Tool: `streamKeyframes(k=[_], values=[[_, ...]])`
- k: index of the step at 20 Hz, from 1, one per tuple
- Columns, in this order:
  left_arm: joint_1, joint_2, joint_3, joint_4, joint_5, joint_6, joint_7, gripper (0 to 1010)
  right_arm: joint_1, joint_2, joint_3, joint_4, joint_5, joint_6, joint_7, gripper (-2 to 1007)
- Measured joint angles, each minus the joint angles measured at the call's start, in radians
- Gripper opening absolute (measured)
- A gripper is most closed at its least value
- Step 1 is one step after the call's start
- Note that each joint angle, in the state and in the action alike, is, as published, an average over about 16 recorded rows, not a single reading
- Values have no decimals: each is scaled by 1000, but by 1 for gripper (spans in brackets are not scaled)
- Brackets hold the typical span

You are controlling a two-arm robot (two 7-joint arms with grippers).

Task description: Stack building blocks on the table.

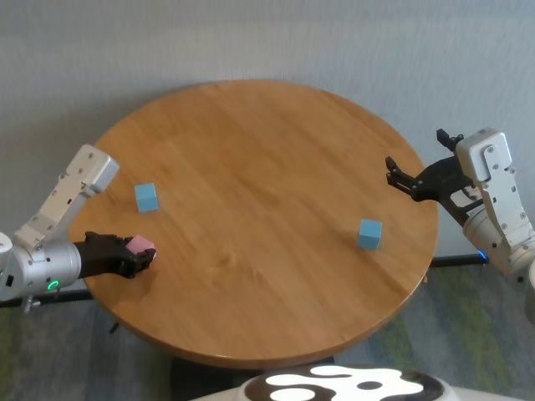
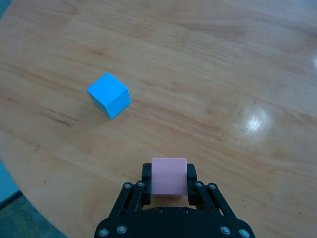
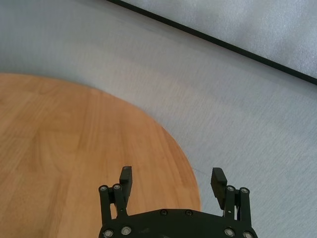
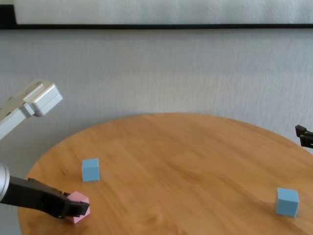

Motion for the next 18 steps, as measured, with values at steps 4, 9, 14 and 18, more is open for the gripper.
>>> streamKeyframes(k=[4,9,14,18], values=[[3,-1,-5,-1,2,-16,-1,411,0,0,0,0,0,0,0,1005],[2,1,-7,-2,8,-51,-25,404,0,0,0,0,0,0,0,1005],[-14,6,6,-3,22,-103,-67,404,0,0,0,0,0,0,0,1005],[-42,11,31,1,34,-144,-118,404,0,0,0,0,0,0,0,1005]])
